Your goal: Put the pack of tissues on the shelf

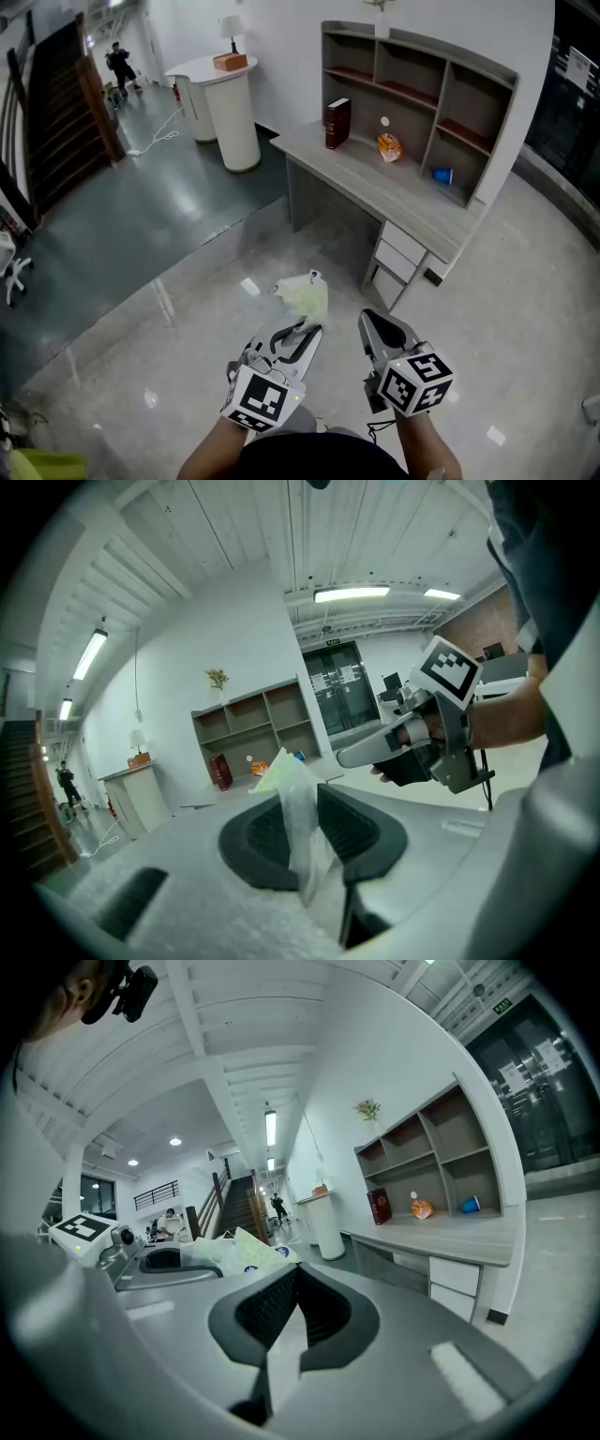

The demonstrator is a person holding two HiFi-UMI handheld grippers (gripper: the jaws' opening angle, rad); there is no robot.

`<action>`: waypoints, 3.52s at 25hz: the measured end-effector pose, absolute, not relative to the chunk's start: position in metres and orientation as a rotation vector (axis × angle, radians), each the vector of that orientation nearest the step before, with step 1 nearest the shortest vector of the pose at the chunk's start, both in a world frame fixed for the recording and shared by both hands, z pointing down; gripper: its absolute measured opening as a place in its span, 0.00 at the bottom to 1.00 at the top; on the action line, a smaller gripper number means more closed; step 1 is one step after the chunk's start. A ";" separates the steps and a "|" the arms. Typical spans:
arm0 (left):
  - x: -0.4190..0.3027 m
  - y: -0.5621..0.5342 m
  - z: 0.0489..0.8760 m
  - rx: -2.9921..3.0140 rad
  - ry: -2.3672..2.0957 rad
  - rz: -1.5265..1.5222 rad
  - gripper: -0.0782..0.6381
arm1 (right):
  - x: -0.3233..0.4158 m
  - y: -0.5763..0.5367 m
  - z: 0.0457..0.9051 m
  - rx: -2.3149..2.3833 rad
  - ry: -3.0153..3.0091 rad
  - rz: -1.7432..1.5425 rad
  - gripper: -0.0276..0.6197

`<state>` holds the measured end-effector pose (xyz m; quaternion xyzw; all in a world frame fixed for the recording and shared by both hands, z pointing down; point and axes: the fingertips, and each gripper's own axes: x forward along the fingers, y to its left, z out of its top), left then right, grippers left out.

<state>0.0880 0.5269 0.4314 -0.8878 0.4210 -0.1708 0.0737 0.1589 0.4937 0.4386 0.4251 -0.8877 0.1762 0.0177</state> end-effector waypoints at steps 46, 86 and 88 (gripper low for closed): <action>-0.046 0.275 0.423 -2.735 1.040 -0.426 0.18 | 0.018 0.247 0.441 1.491 -2.629 0.567 0.04; 0.024 0.024 0.399 -2.661 1.051 -0.429 0.18 | 0.075 -0.009 0.422 1.407 -2.690 0.513 0.04; 0.030 0.015 0.397 -2.656 1.040 -0.430 0.18 | 0.079 -0.018 0.420 1.411 -2.694 0.506 0.04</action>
